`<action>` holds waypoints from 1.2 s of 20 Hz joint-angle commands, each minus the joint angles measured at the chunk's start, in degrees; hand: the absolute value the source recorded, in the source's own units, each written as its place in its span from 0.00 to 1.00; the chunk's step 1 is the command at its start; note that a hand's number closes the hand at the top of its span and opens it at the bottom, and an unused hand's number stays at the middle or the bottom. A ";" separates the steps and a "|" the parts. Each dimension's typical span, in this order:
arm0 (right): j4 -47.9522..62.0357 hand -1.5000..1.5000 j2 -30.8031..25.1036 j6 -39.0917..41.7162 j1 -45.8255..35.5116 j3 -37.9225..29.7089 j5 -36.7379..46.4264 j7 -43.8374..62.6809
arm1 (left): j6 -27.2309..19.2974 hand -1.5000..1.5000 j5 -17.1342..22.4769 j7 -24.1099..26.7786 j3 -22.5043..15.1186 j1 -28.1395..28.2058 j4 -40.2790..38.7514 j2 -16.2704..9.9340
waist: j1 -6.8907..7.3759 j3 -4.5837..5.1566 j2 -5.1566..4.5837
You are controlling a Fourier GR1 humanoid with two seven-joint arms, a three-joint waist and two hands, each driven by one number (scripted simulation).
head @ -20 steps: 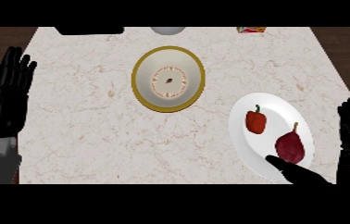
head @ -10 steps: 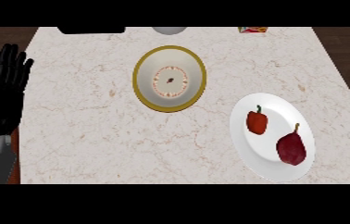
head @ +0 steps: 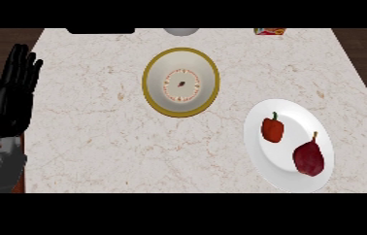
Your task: Pick the pear from the plate and place it in the bowl
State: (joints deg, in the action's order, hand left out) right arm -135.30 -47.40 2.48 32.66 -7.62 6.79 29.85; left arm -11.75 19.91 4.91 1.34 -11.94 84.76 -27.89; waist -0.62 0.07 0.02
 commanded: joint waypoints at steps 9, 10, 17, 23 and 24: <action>12.97 0.00 9.47 9.33 -8.57 1.98 7.28 -3.14 | 2.47 0.50 -3.71 0.56 2.97 -2.20 -3.08 2.56 | 0.45 -0.07 -0.06; 13.02 0.00 11.69 8.13 -9.92 5.79 10.23 -1.18 | 4.34 0.50 -2.89 2.47 3.36 -0.47 -3.03 2.98 | 0.63 -0.07 -0.06; 21.91 0.00 17.70 9.40 -12.09 4.65 14.87 -7.50 | 4.33 0.50 -4.57 -1.61 4.24 0.71 1.60 4.34 | 0.52 -0.09 0.03; 33.72 0.00 19.60 8.11 -15.35 2.64 18.85 -17.12 | 6.14 0.50 -5.24 -4.07 6.14 -2.08 -0.05 3.65 | 0.46 -0.09 0.00; 30.74 0.00 18.98 11.68 -16.96 0.38 16.02 -13.36 | 3.71 0.50 -7.93 -1.41 4.85 -1.54 0.13 6.58 | 0.43 -0.07 0.01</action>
State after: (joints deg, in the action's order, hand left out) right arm -106.77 -29.31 11.86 17.78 -4.45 23.23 17.80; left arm -6.98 14.45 2.60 6.35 -13.50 84.57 -23.51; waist -0.12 -0.03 0.00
